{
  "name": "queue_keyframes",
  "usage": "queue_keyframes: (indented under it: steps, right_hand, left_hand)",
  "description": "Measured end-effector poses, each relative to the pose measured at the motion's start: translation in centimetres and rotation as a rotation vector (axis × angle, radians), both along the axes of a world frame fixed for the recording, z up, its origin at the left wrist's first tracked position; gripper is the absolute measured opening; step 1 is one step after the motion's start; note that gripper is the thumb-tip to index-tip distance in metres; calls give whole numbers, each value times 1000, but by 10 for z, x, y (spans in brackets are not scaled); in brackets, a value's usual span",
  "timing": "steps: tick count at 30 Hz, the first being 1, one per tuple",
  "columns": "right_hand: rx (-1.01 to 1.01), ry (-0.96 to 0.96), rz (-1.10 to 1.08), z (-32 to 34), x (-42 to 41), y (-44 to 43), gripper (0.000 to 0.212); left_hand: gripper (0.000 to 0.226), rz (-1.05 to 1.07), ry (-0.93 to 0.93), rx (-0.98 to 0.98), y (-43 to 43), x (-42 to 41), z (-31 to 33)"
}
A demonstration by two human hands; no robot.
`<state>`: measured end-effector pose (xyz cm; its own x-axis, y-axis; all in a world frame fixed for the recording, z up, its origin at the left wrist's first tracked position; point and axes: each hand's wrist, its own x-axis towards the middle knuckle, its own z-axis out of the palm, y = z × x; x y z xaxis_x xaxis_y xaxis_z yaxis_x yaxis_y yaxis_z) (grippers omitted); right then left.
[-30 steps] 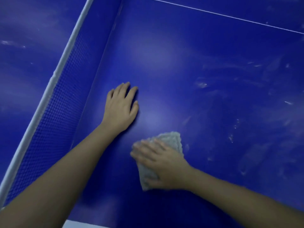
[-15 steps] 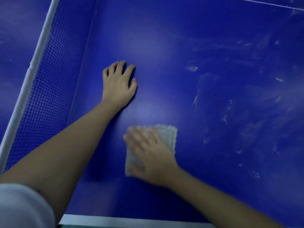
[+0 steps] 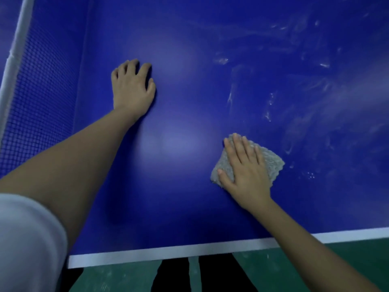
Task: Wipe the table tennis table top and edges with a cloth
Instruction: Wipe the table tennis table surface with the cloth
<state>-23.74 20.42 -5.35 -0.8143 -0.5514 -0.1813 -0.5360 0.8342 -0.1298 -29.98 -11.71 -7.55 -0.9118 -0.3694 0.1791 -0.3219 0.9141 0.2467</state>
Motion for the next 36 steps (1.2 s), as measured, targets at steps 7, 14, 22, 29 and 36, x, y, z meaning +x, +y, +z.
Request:
queue_keyframes:
  steps: [7, 14, 22, 29, 36]
  right_hand:
    - [-35, -15, 363, -5, 96, -59, 71]
    - [-84, -38, 527, -5, 1, -41, 73]
    - [-30, 52, -312, -2, -203, -72, 64]
    - [-102, 30, 648, -10, -99, -100, 69]
    - [-58, 60, 331, -8, -312, -134, 64]
  left_hand:
    - [42, -20, 10, -11, 2, 4, -1]
    - [41, -17, -29, 13, 5, 4, 6]
    - [41, 23, -57, 9, 7, 3, 7]
    - [48, 233, -73, 91, 24, -18, 16]
    - [44, 261, -119, 33, 23, -23, 12]
